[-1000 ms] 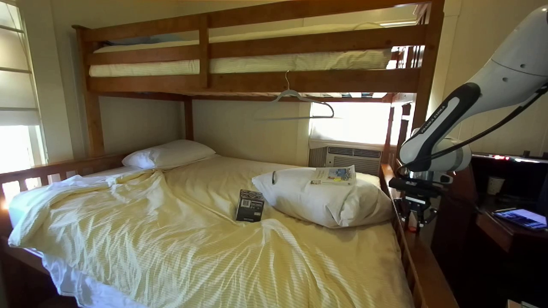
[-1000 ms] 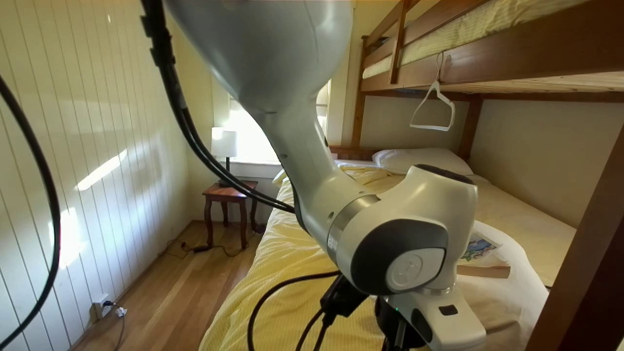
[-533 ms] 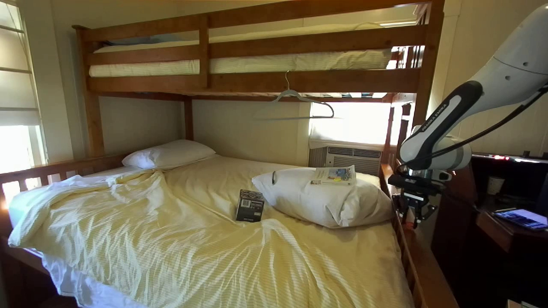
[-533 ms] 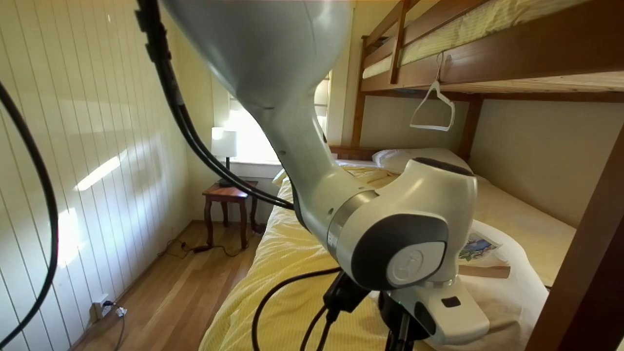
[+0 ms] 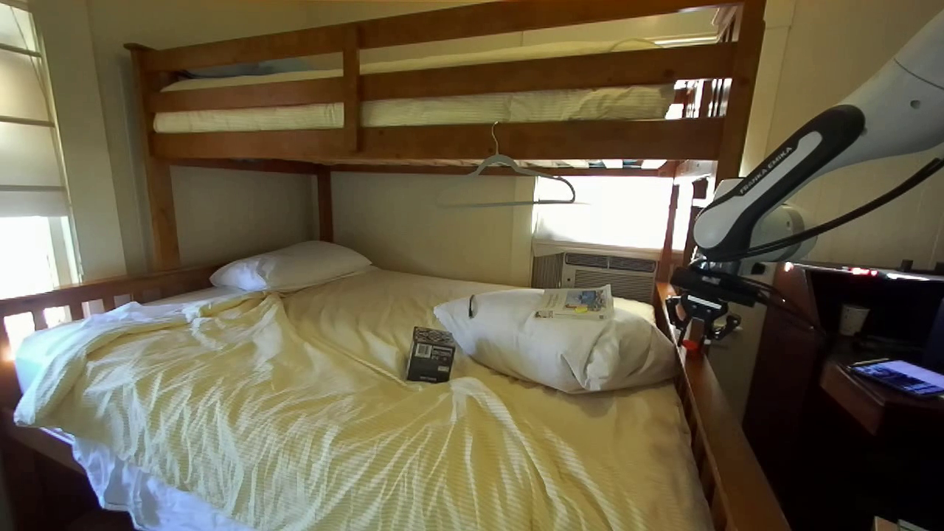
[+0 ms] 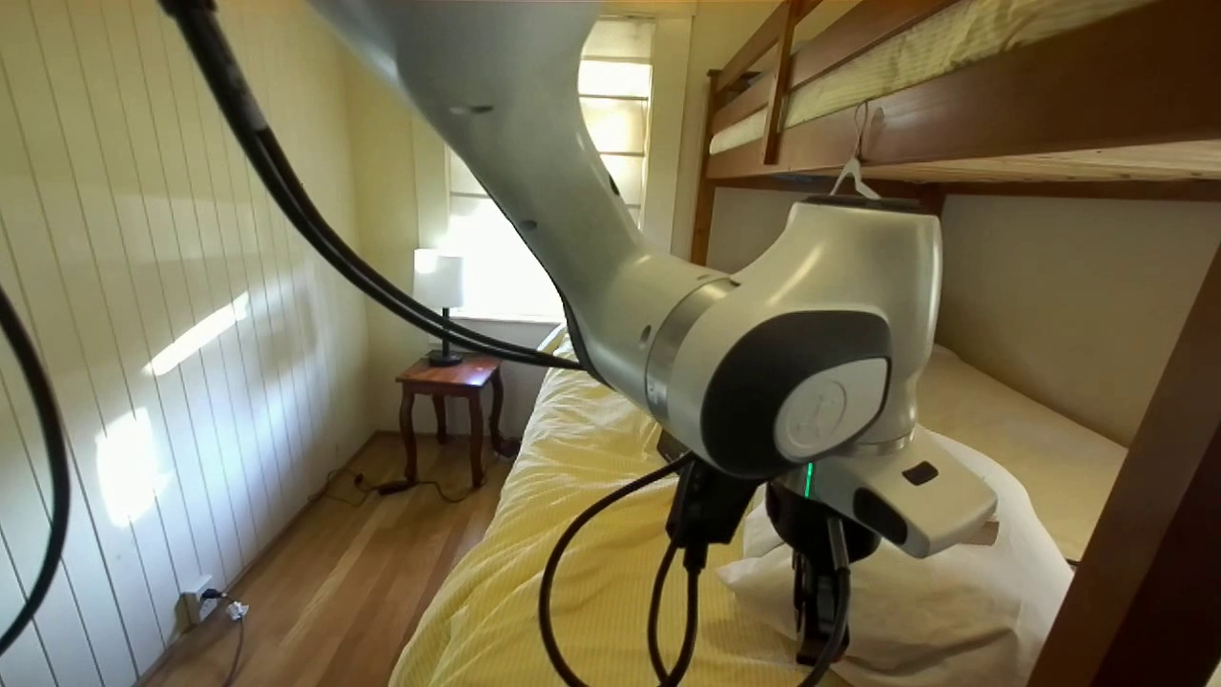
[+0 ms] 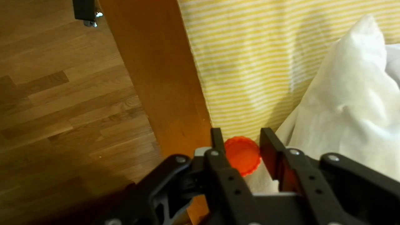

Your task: Put the yellow ring and orange ring on the book

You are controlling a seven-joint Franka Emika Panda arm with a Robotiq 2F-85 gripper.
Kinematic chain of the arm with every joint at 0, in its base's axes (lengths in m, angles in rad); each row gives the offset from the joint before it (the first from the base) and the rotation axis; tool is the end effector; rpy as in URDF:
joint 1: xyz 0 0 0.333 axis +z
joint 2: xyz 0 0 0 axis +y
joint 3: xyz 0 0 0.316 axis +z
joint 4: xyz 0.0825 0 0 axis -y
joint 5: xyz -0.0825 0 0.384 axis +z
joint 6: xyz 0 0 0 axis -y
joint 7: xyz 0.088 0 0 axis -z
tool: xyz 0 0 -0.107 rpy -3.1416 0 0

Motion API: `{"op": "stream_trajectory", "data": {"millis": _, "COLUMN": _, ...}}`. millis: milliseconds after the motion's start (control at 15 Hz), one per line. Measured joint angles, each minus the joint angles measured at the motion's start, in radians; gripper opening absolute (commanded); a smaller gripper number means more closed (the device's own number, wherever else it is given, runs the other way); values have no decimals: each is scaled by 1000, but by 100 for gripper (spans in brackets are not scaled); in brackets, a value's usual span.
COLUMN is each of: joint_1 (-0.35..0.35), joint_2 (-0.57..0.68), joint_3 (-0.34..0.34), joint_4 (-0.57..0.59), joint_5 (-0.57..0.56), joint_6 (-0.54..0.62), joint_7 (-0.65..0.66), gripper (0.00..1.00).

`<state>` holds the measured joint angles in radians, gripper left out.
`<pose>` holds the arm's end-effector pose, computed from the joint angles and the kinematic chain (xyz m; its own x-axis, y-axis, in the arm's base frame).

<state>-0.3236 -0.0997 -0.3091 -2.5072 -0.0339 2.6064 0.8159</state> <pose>0.3851 -0.2807 0.3361 0.1372 -0.9824 0.1270 -0.9770 -0.1553 -0.1462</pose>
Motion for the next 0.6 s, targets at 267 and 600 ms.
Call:
{"op": "stream_trajectory", "data": {"millis": 267, "joint_1": 0, "joint_2": 0, "joint_3": 1, "joint_4": 0, "joint_5": 0, "joint_6": -2, "joint_7": -8, "gripper": 9}}
{"op": "stream_trajectory", "data": {"millis": 600, "joint_1": -1, "joint_2": 11, "joint_3": 45, "joint_4": 149, "joint_5": -68, "joint_6": 71, "joint_7": 48, "gripper": 9}}
